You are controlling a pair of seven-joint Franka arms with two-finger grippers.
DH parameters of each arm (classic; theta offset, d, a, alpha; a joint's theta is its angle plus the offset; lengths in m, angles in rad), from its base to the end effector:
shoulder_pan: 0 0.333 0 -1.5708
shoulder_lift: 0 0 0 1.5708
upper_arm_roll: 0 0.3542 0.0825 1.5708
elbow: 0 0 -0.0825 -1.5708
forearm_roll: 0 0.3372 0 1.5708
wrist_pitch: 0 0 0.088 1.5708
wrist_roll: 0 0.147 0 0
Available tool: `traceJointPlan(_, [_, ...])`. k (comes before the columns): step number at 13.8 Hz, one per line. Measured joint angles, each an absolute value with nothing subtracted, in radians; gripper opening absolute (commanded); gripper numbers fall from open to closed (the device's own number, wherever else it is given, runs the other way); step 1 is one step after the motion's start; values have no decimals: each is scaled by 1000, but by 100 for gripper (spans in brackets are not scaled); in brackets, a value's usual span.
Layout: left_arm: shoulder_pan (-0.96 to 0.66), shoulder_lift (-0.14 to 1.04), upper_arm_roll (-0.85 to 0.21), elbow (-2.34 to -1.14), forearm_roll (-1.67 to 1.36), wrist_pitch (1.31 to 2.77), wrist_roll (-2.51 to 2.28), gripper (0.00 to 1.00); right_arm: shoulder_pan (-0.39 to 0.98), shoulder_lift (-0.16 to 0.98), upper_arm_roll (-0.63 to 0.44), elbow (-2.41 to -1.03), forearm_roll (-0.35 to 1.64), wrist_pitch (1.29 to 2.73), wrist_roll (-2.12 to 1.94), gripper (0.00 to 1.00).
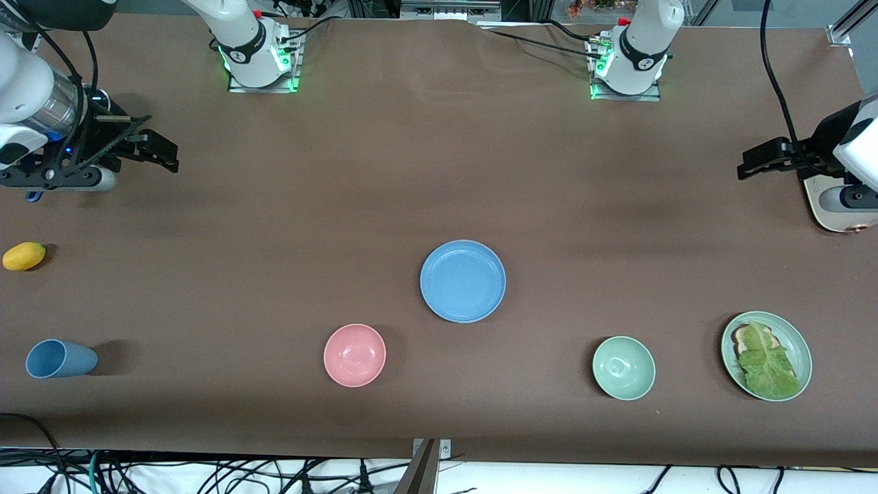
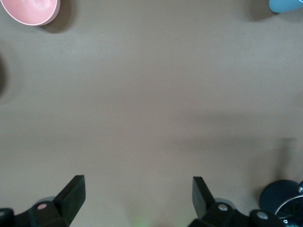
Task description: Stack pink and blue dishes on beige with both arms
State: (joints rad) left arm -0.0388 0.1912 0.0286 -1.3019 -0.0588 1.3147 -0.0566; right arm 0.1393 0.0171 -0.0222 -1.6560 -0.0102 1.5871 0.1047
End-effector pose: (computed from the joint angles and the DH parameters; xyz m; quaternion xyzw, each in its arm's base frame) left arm 0.5384 -0.0170 0.6135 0.9955 0.0182 -0.0899 0.0233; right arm 0.5041 0.0579 0.5794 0.9990 0.0065 -0.0421 0.0100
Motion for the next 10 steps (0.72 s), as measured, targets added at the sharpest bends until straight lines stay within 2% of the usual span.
traceJointPlan(10, [-39, 195, 29, -1302, -59, 1315, -30, 100, 136, 37, -21, -1627, -18, 1590, 103, 100])
